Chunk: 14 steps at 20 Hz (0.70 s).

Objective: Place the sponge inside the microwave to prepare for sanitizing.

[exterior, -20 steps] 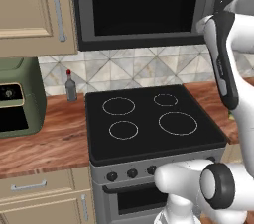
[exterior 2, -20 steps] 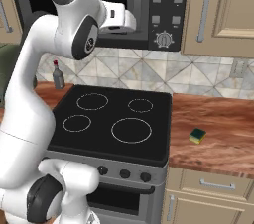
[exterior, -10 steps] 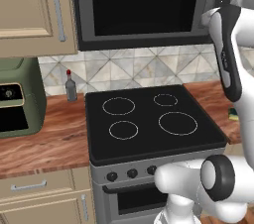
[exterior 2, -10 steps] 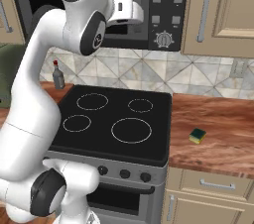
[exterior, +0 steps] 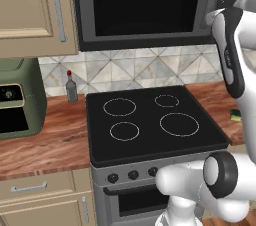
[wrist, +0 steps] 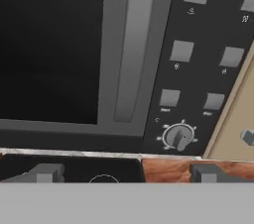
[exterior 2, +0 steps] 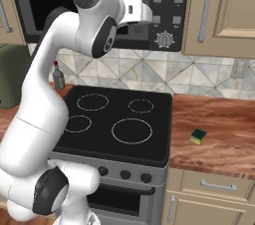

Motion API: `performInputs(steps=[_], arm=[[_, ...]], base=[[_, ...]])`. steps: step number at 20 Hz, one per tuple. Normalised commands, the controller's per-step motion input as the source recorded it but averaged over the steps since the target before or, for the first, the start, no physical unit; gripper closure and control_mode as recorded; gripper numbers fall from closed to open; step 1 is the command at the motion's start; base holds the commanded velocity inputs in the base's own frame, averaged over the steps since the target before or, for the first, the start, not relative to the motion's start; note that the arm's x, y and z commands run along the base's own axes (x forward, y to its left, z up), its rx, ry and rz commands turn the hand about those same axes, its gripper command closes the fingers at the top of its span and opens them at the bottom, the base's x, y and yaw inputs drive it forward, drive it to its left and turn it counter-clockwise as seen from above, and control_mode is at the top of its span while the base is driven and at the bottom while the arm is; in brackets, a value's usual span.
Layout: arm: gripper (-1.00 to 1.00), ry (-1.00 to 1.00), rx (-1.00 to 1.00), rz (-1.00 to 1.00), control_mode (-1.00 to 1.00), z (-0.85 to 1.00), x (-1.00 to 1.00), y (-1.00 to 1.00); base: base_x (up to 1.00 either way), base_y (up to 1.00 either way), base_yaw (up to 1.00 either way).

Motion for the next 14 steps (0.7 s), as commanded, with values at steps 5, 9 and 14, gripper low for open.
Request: performInputs(steps=[5,9,14], arm=[[-1.0,0.0,0.0,0.0,-1.0,0.0,0.35,-0.02],[-1.0,0.0,0.0,0.0,-1.0,0.0,0.31,0.01],[-1.0,0.0,0.08,-0.01,-1.0,0.0,0.29,0.0]], base=[[0.0,0.0,0.0],[0.0,0.0,0.0],[0.0,0.0,0.0]])
